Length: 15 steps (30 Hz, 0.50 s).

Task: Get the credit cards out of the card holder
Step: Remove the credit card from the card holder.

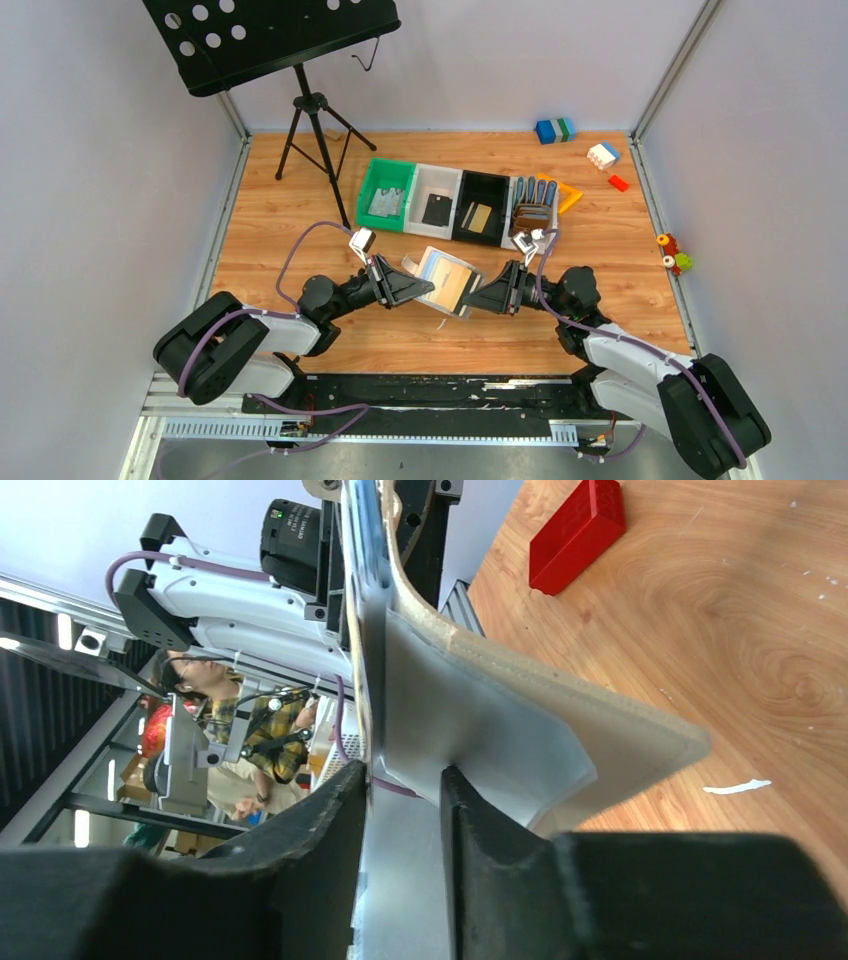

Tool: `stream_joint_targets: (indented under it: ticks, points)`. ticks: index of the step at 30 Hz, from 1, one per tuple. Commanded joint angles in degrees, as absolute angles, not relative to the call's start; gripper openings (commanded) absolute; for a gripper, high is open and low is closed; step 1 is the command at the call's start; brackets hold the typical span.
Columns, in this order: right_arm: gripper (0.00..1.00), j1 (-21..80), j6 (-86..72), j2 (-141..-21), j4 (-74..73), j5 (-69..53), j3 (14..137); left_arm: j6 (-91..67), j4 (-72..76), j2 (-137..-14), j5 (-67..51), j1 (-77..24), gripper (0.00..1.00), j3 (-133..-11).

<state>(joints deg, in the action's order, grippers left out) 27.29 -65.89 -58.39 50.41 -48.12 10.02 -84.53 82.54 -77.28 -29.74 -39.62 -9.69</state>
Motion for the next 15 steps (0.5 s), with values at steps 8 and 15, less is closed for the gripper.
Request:
stream_joint_targets:
  ticks: [8, 15]
  points:
    - [0.00, 26.95, -65.88, -58.88, 50.21, -48.39, 13.11, -82.10, 81.17, -76.25, -29.37, -39.61, 0.00, -10.65]
    - [0.00, 18.92, -56.12, -57.67, 30.50, -51.65, 16.10, -77.69, 68.39, -71.32, -28.13, -34.86, 0.00, -8.27]
